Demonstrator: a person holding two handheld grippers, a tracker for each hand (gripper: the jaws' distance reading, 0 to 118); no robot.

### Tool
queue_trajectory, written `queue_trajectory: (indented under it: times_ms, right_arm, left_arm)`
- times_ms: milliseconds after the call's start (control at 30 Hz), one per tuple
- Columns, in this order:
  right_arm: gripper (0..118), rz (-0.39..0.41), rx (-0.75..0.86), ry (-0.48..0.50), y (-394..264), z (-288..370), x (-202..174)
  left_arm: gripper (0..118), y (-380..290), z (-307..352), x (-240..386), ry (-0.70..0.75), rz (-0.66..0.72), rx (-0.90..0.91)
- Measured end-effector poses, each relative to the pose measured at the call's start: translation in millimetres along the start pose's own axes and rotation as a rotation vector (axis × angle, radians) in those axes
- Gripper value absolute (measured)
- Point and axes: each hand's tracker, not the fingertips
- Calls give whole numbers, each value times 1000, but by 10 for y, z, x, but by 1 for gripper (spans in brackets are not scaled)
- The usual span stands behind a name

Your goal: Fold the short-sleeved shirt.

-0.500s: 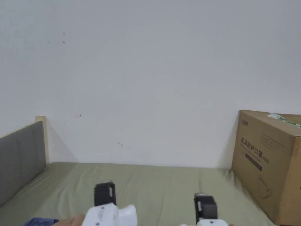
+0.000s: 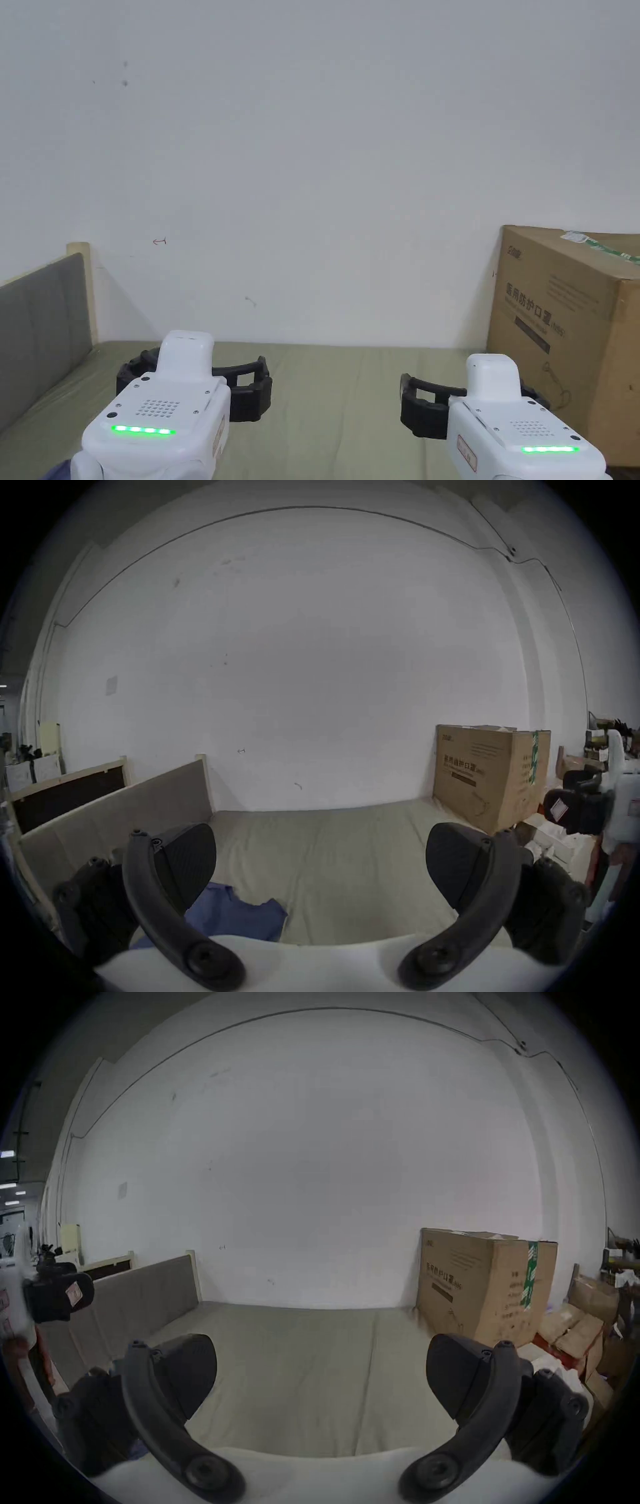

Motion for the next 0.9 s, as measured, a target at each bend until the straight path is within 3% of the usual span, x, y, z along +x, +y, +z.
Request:
queue_trajectory:
  times_ms: [100,233,267,300,333,367,400,433,467,700,900]
  right_arm:
    - [118,42,6,-28,8,10,-79]
    - [118,-9,6,-56,39,15,-40]
    - [116,-15,-3,-56,50,14,-30]
    - [110,-25,-13,-46,54,18,-18]
    - [94,-25,-11,-37,78,53,-10]
    - [45,-23,-14,-17,81,65,-19]
    - [5,-11,-17,-9,85,73,-41]
    - [3,25,-16,-40,82,65,-93]
    - [3,67,-8,-98,48,38,-92]
    - [3,65,13,-9,67,41,-286]
    - [2,51,-4,172,-44,-217,-989]
  left_arm:
    - [118,14,-25,8,2,14,1]
    - [116,11,-27,27,15,20,-12]
    - [99,4,-18,30,17,17,-14]
    - [62,-16,0,27,14,18,-8]
    - [15,-19,10,27,7,25,2]
    - [0,-22,12,33,9,28,1]
    - [0,-43,-3,52,44,22,-7]
    - [0,-45,30,28,38,30,20]
    - [0,-38,28,12,10,43,21]
    - [0,-96,104,-70,36,17,3]
    - [0,-279,393,-715,193,7,-51]
